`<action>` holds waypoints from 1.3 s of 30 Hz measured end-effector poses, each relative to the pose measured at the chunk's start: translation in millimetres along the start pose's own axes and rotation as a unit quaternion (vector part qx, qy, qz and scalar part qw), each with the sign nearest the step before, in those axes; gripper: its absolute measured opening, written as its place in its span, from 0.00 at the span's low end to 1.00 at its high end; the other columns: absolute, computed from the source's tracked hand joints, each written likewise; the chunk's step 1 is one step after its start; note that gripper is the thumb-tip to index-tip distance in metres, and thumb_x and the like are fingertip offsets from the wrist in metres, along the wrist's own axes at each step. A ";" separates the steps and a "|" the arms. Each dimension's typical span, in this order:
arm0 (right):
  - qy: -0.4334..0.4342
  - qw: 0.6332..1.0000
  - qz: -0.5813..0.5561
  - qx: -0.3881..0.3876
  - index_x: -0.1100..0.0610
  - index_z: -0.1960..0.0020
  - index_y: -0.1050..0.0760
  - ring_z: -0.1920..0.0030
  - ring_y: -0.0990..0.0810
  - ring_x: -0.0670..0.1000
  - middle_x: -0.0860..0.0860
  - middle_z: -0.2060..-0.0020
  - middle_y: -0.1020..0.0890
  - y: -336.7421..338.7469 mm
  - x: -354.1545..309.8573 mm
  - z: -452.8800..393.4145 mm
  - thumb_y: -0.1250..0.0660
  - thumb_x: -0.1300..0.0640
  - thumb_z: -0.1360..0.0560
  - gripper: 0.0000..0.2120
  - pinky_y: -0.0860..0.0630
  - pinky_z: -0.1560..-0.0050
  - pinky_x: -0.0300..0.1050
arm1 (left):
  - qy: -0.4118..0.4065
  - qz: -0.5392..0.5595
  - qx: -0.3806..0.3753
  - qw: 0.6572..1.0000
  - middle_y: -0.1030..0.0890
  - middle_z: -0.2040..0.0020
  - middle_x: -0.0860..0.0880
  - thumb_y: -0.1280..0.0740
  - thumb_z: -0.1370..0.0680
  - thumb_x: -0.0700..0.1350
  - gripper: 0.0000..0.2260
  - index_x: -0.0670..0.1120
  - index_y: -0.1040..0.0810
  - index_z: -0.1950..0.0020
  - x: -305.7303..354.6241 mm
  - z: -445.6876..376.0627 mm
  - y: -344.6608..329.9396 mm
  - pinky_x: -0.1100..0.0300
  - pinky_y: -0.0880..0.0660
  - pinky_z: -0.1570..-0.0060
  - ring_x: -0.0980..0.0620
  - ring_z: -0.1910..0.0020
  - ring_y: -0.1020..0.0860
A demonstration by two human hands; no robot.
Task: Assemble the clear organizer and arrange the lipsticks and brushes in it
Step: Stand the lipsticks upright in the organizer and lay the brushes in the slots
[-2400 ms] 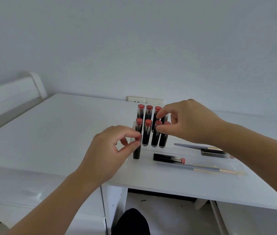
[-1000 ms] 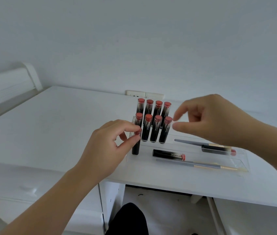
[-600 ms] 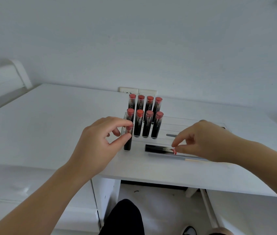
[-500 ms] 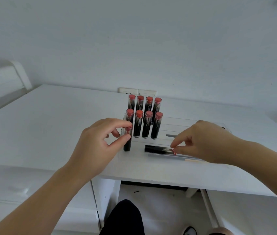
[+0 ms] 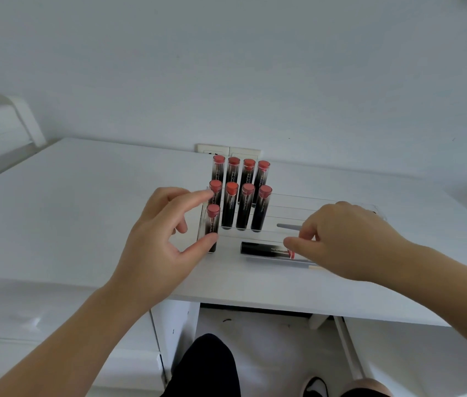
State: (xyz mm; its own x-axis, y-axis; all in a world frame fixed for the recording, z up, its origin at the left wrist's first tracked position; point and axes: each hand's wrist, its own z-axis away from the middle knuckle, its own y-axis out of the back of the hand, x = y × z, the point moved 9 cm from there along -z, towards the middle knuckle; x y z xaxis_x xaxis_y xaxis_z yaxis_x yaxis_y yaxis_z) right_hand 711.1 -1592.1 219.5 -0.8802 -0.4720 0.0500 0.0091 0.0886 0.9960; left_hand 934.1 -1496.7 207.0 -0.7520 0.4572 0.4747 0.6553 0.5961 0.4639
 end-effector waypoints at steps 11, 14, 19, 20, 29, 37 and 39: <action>-0.069 0.991 -0.115 -0.030 0.46 0.62 0.18 0.74 0.23 0.44 0.41 0.82 0.25 -18.7 12.9 13.5 0.38 0.37 0.23 0.17 0.29 0.70 0.40 | 0.022 -0.118 -0.161 0.980 0.29 0.33 0.61 0.43 0.23 0.61 0.23 0.57 0.29 0.29 82.9 26.3 -44.5 0.65 0.31 0.60 0.63 0.57 0.22; -0.061 0.988 -0.131 -0.046 0.44 0.57 0.17 0.74 0.22 0.43 0.31 0.82 0.27 -23.0 10.7 16.8 0.39 0.36 0.23 0.16 0.25 0.66 0.41 | 0.087 -0.171 -0.205 0.960 0.42 0.28 0.63 0.46 0.21 0.65 0.23 0.62 0.46 0.27 72.7 36.1 -56.9 0.62 0.36 0.56 0.58 0.46 0.22; -0.055 0.988 -0.143 -0.033 0.43 0.50 0.16 0.70 0.19 0.43 0.40 0.73 0.20 -21.5 11.5 19.3 0.39 0.35 0.23 0.17 0.20 0.62 0.43 | 0.127 -0.240 -0.253 0.929 0.40 0.24 0.58 0.46 0.21 0.66 0.25 0.61 0.48 0.27 67.1 39.8 -64.8 0.58 0.36 0.56 0.51 0.44 0.20; -0.057 0.987 -0.148 -0.034 0.42 0.50 0.17 0.70 0.19 0.44 0.41 0.71 0.19 -22.0 11.5 19.6 0.39 0.35 0.23 0.16 0.19 0.61 0.43 | 0.131 -0.242 -0.256 0.927 0.39 0.24 0.58 0.46 0.21 0.66 0.25 0.61 0.48 0.26 66.0 39.7 -65.5 0.58 0.35 0.56 0.50 0.44 0.20; -0.068 0.976 -0.200 -0.048 0.45 0.49 0.17 0.75 0.23 0.41 0.28 0.82 0.29 -26.1 8.2 22.7 0.38 0.40 0.22 0.14 0.19 0.62 0.41 | 0.154 -0.158 -0.213 0.952 0.33 0.27 0.65 0.42 0.22 0.65 0.27 0.63 0.39 0.23 58.6 33.6 -62.2 0.63 0.31 0.48 0.56 0.37 0.23; -0.084 0.947 -0.307 0.040 0.41 0.54 0.20 0.72 0.19 0.42 0.42 0.75 0.18 -6.9 14.5 35.6 0.38 0.41 0.21 0.10 0.22 0.61 0.39 | 0.147 -0.056 -0.136 0.978 0.24 0.36 0.63 0.31 0.24 0.55 0.24 0.57 0.26 0.27 63.2 19.8 -47.2 0.68 0.29 0.54 0.57 0.62 0.24; -0.081 0.928 -0.350 0.096 0.43 0.54 0.19 0.70 0.18 0.45 0.42 0.71 0.16 2.7 15.0 39.8 0.36 0.42 0.21 0.10 0.23 0.59 0.40 | 0.154 -0.022 -0.113 0.981 0.24 0.39 0.64 0.29 0.24 0.52 0.25 0.56 0.25 0.27 64.5 18.7 -44.8 0.68 0.27 0.56 0.56 0.64 0.22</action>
State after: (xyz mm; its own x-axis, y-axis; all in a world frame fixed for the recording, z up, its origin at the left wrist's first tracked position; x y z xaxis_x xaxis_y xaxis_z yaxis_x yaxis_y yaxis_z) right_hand 679.0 -1564.1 220.0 -0.6984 -0.3359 -0.6320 -0.6633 -0.0280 0.7479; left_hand 854.9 -1481.6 202.9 -0.7457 0.1919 0.6381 0.6479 0.4325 0.6271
